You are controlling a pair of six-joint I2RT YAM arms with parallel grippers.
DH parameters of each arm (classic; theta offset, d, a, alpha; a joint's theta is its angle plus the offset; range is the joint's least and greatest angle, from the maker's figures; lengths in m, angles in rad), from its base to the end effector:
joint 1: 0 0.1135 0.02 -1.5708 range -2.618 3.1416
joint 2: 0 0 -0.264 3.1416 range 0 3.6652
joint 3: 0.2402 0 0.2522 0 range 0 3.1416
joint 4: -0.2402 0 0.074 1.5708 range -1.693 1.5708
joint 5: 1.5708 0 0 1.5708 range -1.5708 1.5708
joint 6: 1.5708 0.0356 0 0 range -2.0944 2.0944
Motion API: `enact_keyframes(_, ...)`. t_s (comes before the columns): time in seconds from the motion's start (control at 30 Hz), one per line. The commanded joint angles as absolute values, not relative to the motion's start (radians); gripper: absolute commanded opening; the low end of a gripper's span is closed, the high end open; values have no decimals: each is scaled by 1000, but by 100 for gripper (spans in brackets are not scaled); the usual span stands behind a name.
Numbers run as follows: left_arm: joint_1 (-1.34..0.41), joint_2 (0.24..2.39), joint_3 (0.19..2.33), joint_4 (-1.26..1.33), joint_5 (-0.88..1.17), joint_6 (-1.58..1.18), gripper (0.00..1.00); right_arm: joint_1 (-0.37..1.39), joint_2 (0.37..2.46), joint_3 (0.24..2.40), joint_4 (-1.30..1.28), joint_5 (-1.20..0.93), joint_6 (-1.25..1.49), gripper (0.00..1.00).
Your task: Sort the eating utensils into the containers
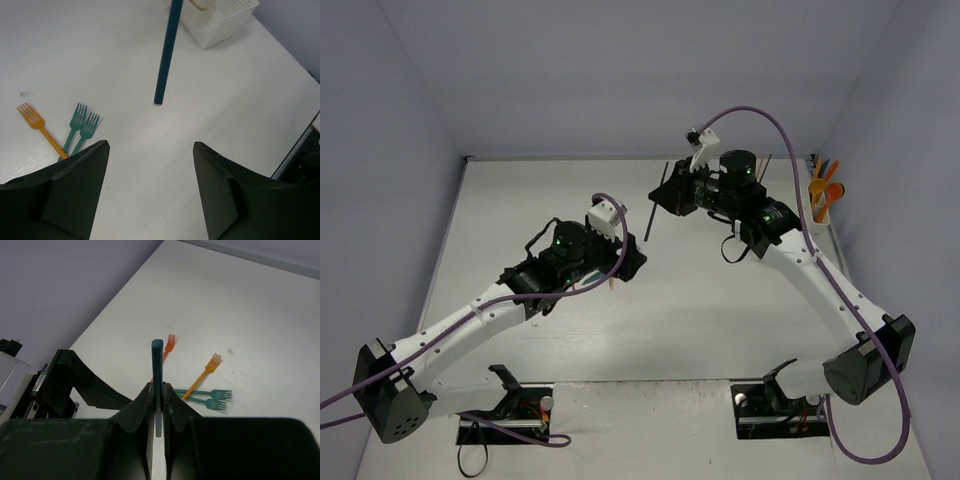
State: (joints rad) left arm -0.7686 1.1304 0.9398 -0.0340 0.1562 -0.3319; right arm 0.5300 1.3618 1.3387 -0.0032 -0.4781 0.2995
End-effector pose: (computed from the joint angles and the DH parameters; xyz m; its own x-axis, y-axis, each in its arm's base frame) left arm 0.1872 -0.1887 0.3405 -0.4106 -0.0507 -0.9104 0.7001 0.6221 -0.3504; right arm 0.2653 0.1744 0.4233 -0.2712 0.1447 -0.9516 -0.8013 0.5137 0.3065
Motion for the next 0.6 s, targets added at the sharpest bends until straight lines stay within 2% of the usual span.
enact_keyframes(0.0,-765,1147,984,-94,10,-374,72,414,1327,1344,78,-423,249,0)
enact_keyframes(0.13,-715,1169,1011,-255,-110,-423,74,272,1328,1347,78,-337,183,0)
enact_keyframes(0.33,-541,1185,985,-385,-46,-514,74,141,1395,1405,93,-108,58,0)
enact_keyframes(0.57,-505,1196,923,-419,-8,-511,74,79,1507,1405,243,62,-32,0)
